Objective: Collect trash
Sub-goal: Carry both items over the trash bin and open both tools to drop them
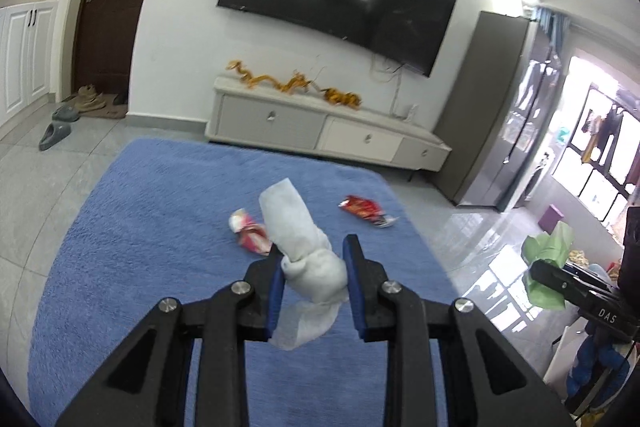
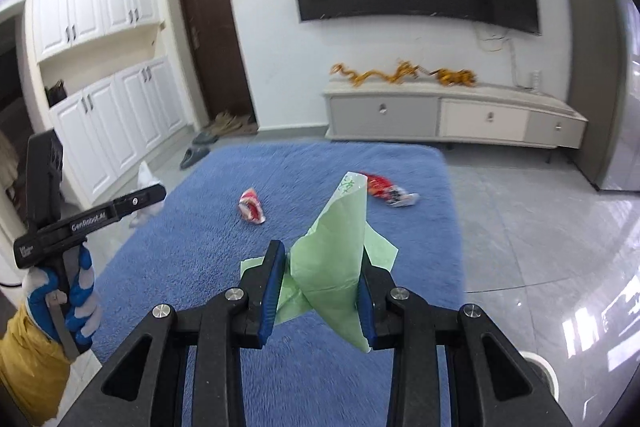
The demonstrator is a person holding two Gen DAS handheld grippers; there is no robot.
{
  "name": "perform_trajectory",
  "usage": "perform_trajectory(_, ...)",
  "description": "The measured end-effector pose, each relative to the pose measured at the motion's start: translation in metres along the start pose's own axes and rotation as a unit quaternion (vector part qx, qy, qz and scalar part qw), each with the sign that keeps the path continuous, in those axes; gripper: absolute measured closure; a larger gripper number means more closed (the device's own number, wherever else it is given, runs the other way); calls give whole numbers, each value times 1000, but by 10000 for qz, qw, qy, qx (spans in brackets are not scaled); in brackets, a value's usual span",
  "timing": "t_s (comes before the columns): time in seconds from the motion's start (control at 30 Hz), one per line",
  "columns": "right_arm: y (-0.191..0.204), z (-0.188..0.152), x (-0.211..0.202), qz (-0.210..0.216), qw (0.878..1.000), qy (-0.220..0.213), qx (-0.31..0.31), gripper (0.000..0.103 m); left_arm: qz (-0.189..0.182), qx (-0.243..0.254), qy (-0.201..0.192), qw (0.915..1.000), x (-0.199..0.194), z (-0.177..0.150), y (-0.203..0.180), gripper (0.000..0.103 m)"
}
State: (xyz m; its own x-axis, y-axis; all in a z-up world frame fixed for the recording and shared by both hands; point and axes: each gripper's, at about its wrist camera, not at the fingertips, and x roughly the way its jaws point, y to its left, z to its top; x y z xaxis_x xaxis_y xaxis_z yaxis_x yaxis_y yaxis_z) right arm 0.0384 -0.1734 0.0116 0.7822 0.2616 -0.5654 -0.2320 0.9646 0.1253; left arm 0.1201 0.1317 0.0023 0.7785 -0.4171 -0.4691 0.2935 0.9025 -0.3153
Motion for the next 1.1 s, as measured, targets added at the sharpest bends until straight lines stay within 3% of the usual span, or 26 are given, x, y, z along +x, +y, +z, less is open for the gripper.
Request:
perform_trajectory(0.3, -15, -9, -84, -528, 9963, -610, 289, 72, -534, 268, -439, 9972, -52, 7, -68, 77)
perform_trajectory(0.57, -43, -22, -132, -906, 9885, -1010, 667, 72, -966, 525, -399, 9931, -61, 10, -121, 77)
perform_trajectory(0.87, -104, -49, -147, -1277, 9762, -1136, 1336, 72, -1357, 959, 197, 9859, -16, 0, -193, 77)
perform_trajectory(1.1, -165, -97, -133, -1472, 9638, -765, 2088, 72, -1595, 1425, 1074, 9709, 52, -38, -263, 77)
